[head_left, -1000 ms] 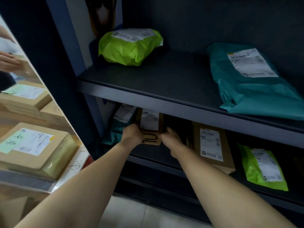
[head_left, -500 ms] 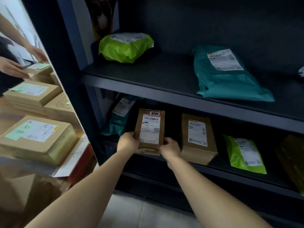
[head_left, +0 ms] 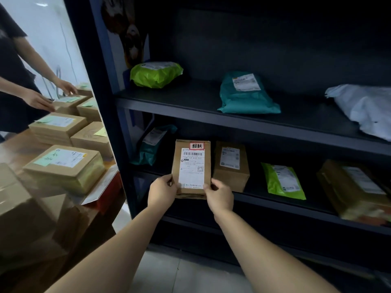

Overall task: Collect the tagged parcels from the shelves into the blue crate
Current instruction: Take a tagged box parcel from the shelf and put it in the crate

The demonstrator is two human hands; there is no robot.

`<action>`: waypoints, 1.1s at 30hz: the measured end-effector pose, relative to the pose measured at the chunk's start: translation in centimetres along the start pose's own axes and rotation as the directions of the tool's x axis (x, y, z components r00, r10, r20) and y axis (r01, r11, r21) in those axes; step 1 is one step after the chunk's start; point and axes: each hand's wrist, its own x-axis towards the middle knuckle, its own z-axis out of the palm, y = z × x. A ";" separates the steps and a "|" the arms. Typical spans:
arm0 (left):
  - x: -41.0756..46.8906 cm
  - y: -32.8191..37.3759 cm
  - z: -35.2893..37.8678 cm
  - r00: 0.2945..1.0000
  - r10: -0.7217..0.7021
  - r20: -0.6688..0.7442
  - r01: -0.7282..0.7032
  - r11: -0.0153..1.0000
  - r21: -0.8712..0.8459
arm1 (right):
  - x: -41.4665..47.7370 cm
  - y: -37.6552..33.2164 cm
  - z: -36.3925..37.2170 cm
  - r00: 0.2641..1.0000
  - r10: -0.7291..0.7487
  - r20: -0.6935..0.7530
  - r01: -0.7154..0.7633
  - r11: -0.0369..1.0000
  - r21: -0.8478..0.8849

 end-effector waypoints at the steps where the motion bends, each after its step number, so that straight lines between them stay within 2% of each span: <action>1: -0.6 0.1 0.0 1.000 0.009 0.004 -0.009 1.000 -0.001 | -0.7 0.1 -0.4 1.000 -0.001 -0.013 0.001 1.000 0.013; 7: -4.2 0.5 -0.5 0.992 0.109 0.056 -0.110 0.994 0.005 | -5.5 0.7 -2.3 0.992 0.010 -0.124 -0.003 0.998 0.055; 17: -12.1 1.1 -0.1 0.933 0.247 0.262 -0.237 0.969 -0.068 | -15.6 4.2 -5.7 0.928 0.061 -0.368 -0.032 0.996 0.083; 22: -17.1 2.8 2.1 0.869 0.344 0.356 -0.314 0.939 -0.140 | -19.9 6.6 -9.8 0.870 0.085 -0.486 -0.040 0.994 0.102; 29: -24.5 6.7 6.6 0.745 0.484 0.459 -0.435 0.874 -0.217 | -24.9 10.8 -16.7 0.744 0.144 -0.653 -0.063 0.987 0.146; 33: -29.0 8.9 10.0 0.691 0.515 0.507 -0.455 0.855 -0.248 | -27.6 13.3 -21.1 0.688 0.163 -0.707 -0.042 0.982 0.186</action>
